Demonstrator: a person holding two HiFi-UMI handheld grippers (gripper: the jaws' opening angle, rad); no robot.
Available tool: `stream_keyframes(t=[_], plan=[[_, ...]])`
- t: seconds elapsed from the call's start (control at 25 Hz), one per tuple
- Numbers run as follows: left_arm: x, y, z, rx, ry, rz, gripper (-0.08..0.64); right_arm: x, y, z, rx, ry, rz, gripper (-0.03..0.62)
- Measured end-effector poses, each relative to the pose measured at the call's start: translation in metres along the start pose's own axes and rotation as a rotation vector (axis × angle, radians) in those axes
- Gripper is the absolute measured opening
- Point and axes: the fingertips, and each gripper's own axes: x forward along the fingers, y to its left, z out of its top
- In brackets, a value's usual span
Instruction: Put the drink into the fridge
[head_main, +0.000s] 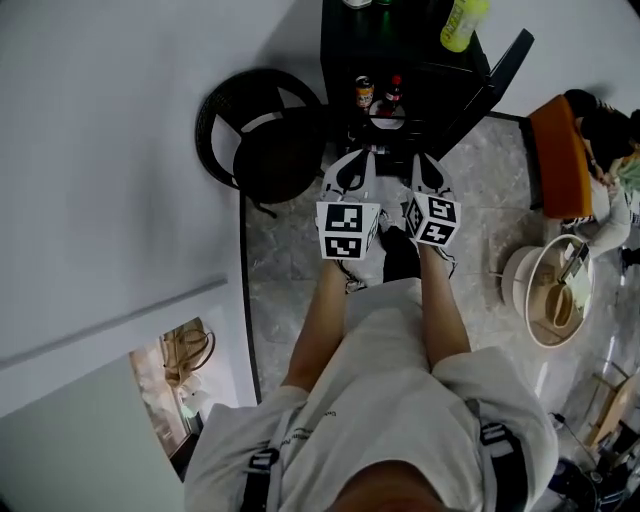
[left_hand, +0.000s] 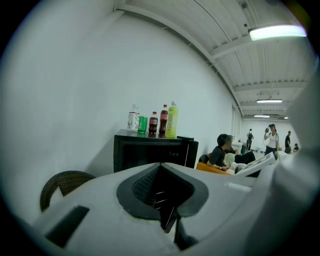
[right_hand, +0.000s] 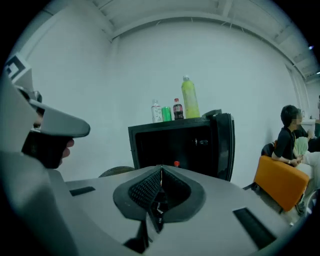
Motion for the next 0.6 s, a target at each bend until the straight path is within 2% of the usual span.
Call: stream_keyframes(t=[0.2, 0.48, 0.6], plan=[[-0.018, 0.004, -0.015, -0.126, -0.004, 0.051, 0.009, -0.032, -0.003, 0.014, -0.017, -0.026, 0.081, 0.006], [0.002, -0.006, -0.013, -0.087, 0.047, 0.025, 0.009, -0.015, -0.029, 0.044, 0.020, 0.007, 0.142, 0.006], [0.021, -0.014, -0.006, -0.056, 0.081, 0.018, 0.009, -0.006, -0.038, 0.069, 0.001, 0.012, 0.189, 0.006]])
